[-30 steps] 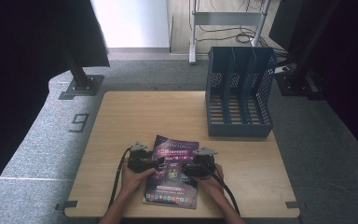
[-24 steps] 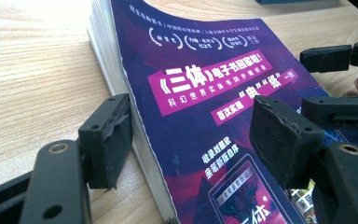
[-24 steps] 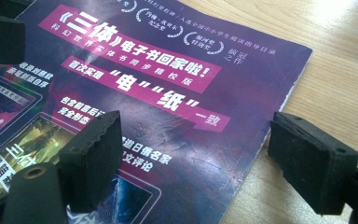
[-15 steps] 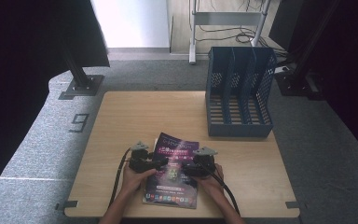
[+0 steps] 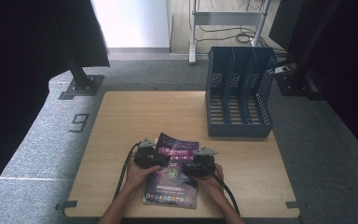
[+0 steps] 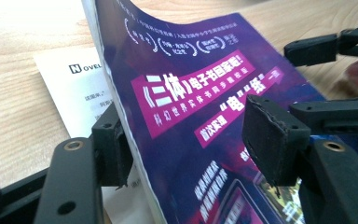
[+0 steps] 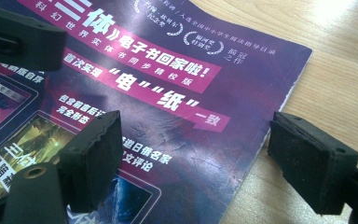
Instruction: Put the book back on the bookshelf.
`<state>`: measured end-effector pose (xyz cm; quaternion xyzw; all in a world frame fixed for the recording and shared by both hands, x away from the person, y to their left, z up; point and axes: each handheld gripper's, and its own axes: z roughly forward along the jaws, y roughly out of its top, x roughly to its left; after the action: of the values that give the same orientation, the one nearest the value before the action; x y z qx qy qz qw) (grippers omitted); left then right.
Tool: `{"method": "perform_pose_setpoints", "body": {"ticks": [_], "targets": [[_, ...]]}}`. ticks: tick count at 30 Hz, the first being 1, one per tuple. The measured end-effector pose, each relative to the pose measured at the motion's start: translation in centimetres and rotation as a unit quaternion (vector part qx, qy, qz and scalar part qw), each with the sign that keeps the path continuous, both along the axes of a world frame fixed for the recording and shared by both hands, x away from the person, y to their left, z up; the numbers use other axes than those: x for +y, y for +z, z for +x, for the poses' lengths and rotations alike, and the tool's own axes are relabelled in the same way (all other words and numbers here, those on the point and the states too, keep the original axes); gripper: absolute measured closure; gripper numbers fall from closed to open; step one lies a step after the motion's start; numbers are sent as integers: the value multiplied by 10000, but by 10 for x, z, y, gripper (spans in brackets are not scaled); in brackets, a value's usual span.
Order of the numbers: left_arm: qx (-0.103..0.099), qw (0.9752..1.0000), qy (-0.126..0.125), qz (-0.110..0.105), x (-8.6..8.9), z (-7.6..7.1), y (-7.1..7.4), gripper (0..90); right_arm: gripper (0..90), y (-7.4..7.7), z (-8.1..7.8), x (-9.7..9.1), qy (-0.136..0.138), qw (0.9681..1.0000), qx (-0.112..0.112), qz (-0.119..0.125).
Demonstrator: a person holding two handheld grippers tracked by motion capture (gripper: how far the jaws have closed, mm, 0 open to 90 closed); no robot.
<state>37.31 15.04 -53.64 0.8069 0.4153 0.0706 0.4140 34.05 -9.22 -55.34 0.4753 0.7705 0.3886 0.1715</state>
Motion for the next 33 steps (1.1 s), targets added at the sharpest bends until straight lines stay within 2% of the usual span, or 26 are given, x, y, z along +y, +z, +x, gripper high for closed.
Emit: {"method": "perform_pose_setpoints", "body": {"ticks": [4, 6, 7, 12, 14, 26, 33], "targets": [[6, 9999, 68, 110, -1, 2, -1, 448, 177, 0, 0, 0, -2, 10000, 0, 0], [26, 9999, 73, 100, 0, 1, -2, 471, 177, 0, 0, 0, -3, 10000, 0, 0], [23, 10000, -10, 38, 1, -1, -2, 485, 178, 0, 0, 0, -4, 10000, 0, 0], [-44, 9999, -12, 101, 1, -3, -4, 544, 182, 0, -1, 0, -15, 10000, -7, -4], [-65, 9999, 60, 56, 0, -2, -5, 555, 182, 0, -1, 0, -16, 10000, -6, -4], [-59, 9999, 124, 20, -4, 4, -7, 543, 182, 0, -1, 0, -16, 10000, -2, 2], [-225, 9996, 161, 15, -5, 2, -4, 647, 182, 0, -1, 0, -16, 10000, -1, 3]]}}
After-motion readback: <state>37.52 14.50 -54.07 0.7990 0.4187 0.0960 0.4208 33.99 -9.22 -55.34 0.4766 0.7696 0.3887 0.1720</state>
